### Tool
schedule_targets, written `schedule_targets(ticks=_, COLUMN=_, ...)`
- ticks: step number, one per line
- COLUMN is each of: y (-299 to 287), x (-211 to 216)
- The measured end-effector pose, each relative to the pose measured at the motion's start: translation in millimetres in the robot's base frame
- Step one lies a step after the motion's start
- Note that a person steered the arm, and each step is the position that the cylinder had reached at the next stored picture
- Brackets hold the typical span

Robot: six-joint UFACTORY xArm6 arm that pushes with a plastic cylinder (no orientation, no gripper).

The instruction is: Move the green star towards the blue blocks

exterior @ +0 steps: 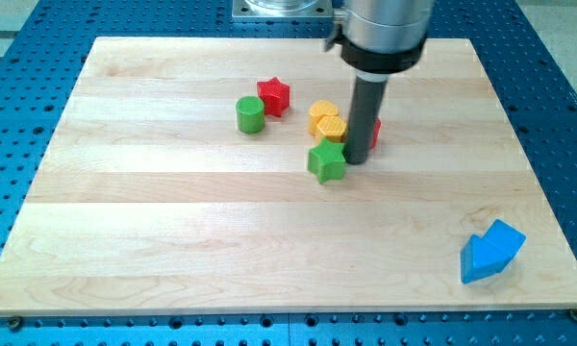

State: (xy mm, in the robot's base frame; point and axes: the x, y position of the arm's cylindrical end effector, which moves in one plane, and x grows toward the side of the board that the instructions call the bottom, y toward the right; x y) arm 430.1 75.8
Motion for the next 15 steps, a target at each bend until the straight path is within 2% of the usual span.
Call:
schedule_targets(ticks=2, y=-67, x=37)
schedule_targets(ticks=3, y=-124, x=33)
schedule_targets(ticks=4, y=-135, x=47)
schedule_targets(ticks=5, y=-110, x=71)
schedule_targets(ticks=6, y=-24, x=87)
schedule_targets(ticks=7, y=3, x=94)
schedule_targets(ticks=8, y=-5, x=58)
schedule_targets(ticks=9, y=-3, x=69)
schedule_targets(ticks=10, y=11, x=113)
schedule_targets(ticks=11, y=31, x=133)
schedule_targets(ticks=13, y=-44, x=86)
schedule_targets(ticks=14, y=4, x=61)
schedule_targets(ticks=15, y=68, x=81)
